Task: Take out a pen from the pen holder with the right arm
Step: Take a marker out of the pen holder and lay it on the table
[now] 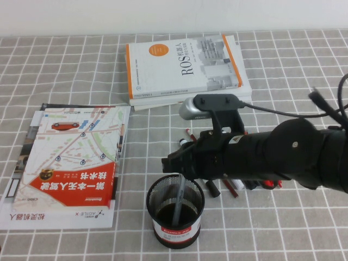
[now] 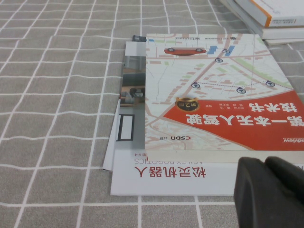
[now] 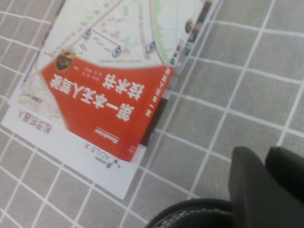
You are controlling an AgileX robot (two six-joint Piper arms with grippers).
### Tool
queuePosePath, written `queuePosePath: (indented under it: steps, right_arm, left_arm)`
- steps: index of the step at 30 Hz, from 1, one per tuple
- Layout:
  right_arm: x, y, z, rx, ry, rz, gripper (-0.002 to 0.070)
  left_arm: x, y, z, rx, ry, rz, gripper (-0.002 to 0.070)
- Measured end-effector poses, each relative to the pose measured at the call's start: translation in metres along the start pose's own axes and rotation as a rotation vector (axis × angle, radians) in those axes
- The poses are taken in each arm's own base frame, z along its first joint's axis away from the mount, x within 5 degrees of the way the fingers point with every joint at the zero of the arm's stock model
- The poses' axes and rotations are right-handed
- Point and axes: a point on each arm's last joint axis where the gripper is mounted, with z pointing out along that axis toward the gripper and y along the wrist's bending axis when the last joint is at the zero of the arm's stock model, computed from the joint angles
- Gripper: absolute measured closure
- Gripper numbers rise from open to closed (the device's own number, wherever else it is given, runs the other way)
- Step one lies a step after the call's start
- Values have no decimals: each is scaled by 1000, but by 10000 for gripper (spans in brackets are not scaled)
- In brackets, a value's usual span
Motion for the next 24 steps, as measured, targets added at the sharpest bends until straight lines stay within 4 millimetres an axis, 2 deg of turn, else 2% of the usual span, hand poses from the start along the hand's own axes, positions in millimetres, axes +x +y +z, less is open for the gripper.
queuePosePath:
  steps: [7,16,21,24]
  right_arm:
    - [-10,9,-21,-28,-57,-33,661]
    - [-32,32,-69,-96,-146,-181,661]
    - [-47,45,-90,-142,-100,-274,661]
    - [-57,41,-99,-116,-67,-290,661]
  left_arm:
    - [0,0,0,0,0,0,678]
    - [0,0,0,0,0,0,678]
    - [0,0,0,0,0,0,678]
    - [0,0,0,0,0,0,678]
